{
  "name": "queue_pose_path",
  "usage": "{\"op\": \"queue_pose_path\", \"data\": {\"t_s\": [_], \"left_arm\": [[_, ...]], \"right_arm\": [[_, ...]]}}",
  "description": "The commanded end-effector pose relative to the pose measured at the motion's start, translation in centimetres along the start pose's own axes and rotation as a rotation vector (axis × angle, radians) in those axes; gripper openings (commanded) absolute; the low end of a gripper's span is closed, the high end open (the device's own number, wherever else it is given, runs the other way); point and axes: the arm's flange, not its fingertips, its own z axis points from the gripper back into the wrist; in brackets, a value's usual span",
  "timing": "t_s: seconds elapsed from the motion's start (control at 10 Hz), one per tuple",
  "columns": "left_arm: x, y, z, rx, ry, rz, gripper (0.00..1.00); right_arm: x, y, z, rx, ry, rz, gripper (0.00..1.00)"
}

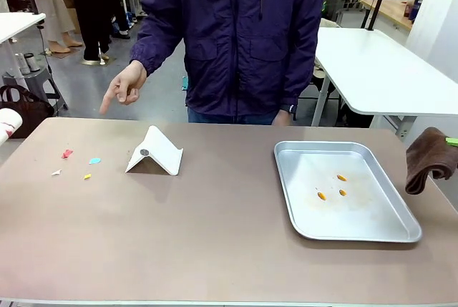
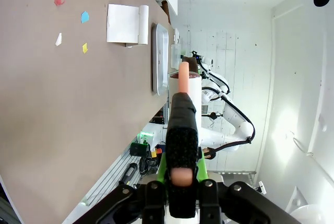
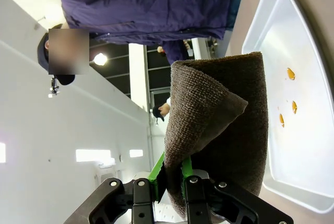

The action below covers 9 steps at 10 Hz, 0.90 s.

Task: Clean the surface of the table.
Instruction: If a person points to the right, clean the right side of the table with your right hand, and if they point to the left, clean the left side with your left hand.

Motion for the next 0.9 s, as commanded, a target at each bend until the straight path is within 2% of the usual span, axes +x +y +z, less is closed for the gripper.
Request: {"op": "queue_pose_path", "data": {"t_s": [0.0, 0.1, 0.2, 0.5, 0.8], "left_arm": [[-0.3, -0.5, 0.0, 0.008, 0.005, -0.002, 0.13], [-0.3, -0.5, 0.0, 0.008, 0.005, -0.002, 0.13], [0.0, 0.0, 0.0, 0.0, 0.0, 0.0, 0.22], [0.7, -0.1, -0.9, 0.136, -0.064, -0.057, 0.22], [1.4, 0.8, -0.5, 0.287, -0.124, -0.035, 0.22]], "right_arm": [[0.0, 0.3, 0.0, 0.019, 0.001, 0.002, 0.0], [0.0, 0.3, 0.0, 0.019, 0.001, 0.002, 0.0], [0.0, 0.3, 0.0, 0.019, 0.001, 0.002, 0.0], [0.0, 0.3, 0.0, 0.019, 0.001, 0.002, 0.0], [0.0, 0.3, 0.0, 0.019, 0.001, 0.002, 0.0]]}}
